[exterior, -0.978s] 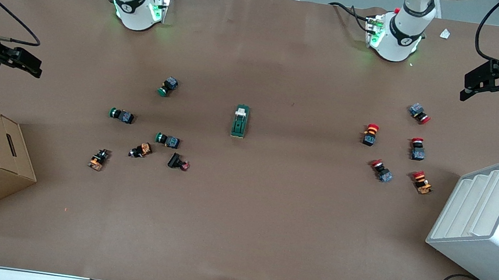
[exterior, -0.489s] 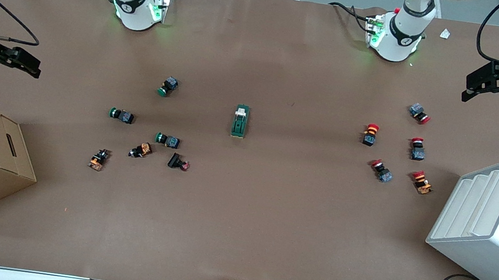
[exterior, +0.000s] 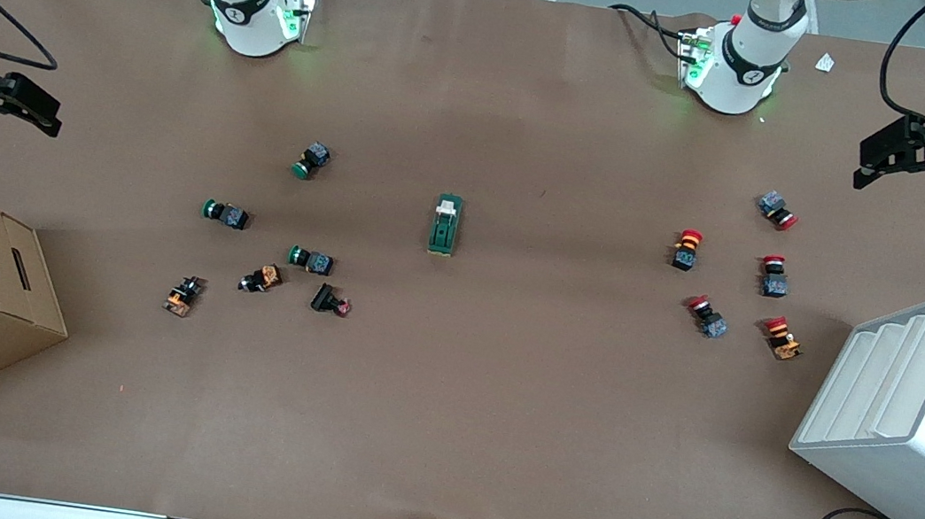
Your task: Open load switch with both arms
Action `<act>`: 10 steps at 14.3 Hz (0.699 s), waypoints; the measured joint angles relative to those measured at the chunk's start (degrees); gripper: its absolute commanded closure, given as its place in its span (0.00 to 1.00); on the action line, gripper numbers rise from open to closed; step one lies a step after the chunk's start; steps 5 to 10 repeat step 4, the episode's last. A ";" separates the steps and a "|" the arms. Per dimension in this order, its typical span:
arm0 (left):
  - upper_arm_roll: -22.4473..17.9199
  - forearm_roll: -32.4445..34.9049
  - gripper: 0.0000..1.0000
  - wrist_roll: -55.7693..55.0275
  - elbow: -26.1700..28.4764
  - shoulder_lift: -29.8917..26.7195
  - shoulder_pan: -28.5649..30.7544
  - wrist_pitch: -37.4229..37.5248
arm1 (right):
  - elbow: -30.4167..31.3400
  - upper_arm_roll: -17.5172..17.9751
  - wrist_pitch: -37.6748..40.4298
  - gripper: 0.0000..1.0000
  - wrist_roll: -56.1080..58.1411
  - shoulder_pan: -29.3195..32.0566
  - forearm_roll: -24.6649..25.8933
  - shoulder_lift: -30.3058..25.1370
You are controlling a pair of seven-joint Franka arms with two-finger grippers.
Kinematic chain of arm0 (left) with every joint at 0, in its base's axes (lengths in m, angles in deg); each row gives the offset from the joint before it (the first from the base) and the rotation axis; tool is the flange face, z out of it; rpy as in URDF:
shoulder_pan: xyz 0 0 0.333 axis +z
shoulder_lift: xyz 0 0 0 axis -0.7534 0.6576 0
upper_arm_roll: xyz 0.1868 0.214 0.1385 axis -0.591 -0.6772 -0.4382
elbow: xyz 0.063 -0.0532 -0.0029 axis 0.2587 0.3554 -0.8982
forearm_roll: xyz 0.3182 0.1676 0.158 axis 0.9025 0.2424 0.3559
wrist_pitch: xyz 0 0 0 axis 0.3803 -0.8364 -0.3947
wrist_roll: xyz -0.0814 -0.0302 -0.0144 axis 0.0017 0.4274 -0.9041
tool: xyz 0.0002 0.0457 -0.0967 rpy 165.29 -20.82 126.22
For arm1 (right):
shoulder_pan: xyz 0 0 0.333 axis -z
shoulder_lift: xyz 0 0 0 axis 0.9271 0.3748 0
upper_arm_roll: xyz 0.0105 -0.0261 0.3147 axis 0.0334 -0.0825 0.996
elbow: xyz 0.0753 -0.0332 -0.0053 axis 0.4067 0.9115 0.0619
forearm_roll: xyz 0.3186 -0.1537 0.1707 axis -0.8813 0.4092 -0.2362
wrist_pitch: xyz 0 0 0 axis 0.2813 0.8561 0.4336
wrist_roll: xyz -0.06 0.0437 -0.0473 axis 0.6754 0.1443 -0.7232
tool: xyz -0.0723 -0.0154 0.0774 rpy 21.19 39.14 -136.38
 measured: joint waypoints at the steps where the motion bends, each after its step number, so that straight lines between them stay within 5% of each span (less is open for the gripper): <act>1: 0.49 0.16 0.00 -0.70 0.00 -0.01 -0.03 0.06 | -0.44 0.03 0.40 0.00 0.01 -0.03 0.00 0.00; 10: 1.57 0.22 0.00 -1.94 0.00 -0.07 -0.05 0.11 | -1.48 0.13 0.65 0.00 0.02 -0.11 0.00 0.00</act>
